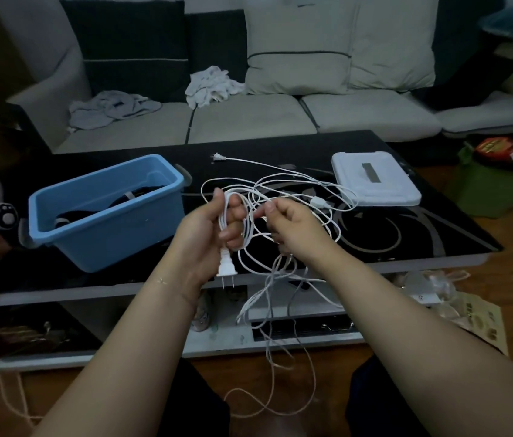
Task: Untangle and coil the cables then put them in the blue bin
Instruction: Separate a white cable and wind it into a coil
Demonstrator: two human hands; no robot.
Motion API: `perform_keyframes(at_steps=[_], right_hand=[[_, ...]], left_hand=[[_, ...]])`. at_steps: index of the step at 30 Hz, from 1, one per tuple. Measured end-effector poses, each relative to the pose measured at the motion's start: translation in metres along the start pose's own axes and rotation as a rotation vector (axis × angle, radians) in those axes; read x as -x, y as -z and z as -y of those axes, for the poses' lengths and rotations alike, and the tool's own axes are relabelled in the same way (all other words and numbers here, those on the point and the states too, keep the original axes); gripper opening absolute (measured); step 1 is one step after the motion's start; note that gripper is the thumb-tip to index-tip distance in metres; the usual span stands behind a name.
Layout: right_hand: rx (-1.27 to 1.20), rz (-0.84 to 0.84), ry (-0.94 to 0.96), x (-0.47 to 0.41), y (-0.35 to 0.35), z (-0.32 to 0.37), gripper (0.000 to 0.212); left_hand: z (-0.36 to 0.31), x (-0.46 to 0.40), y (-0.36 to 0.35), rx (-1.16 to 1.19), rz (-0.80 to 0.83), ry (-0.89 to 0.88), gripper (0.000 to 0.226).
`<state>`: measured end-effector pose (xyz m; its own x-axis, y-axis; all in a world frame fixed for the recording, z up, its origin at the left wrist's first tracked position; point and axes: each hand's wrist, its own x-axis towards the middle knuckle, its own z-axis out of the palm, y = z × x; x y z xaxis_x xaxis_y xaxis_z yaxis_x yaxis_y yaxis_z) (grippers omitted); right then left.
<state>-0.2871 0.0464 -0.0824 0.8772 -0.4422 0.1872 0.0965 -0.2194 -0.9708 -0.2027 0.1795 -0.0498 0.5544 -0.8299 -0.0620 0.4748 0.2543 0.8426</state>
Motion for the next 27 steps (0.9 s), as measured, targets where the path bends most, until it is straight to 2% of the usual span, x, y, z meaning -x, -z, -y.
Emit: perform_keyframes(at_steps=[2, 4, 10, 15, 17, 19, 22, 27], right_hand=[[0.087, -0.085, 0.013, -0.003, 0.002, -0.002, 0.025], [0.121, -0.099, 0.020, -0.003, 0.000, -0.001, 0.021], [0.509, 0.183, 0.045, 0.018, -0.021, -0.002, 0.023], [0.646, 0.302, 0.065, 0.027, -0.028, 0.005, 0.017], [0.671, 0.357, 0.064, 0.030, -0.028, 0.005, 0.016], [0.737, 0.385, 0.069, 0.032, -0.027, 0.005, 0.026], [0.827, 0.357, 0.099, 0.031, -0.026, 0.005, 0.031], [0.709, 0.412, 0.057, 0.028, -0.021, 0.011, 0.035]], left_hand=[[0.002, 0.005, -0.002, -0.029, 0.067, 0.030, 0.033], [0.003, 0.008, -0.004, -0.033, 0.097, 0.019, 0.037], [0.004, 0.005, -0.008, 0.060, -0.082, -0.128, 0.043], [0.002, -0.001, -0.003, -0.017, -0.237, -0.231, 0.039], [0.002, -0.003, -0.001, -0.142, -0.285, -0.276, 0.036], [0.004, -0.004, -0.001, -0.317, -0.318, -0.318, 0.034], [0.009, -0.006, 0.000, -0.630, -0.334, -0.371, 0.038], [0.017, -0.001, -0.002, -1.109, -0.335, -0.449, 0.028]])
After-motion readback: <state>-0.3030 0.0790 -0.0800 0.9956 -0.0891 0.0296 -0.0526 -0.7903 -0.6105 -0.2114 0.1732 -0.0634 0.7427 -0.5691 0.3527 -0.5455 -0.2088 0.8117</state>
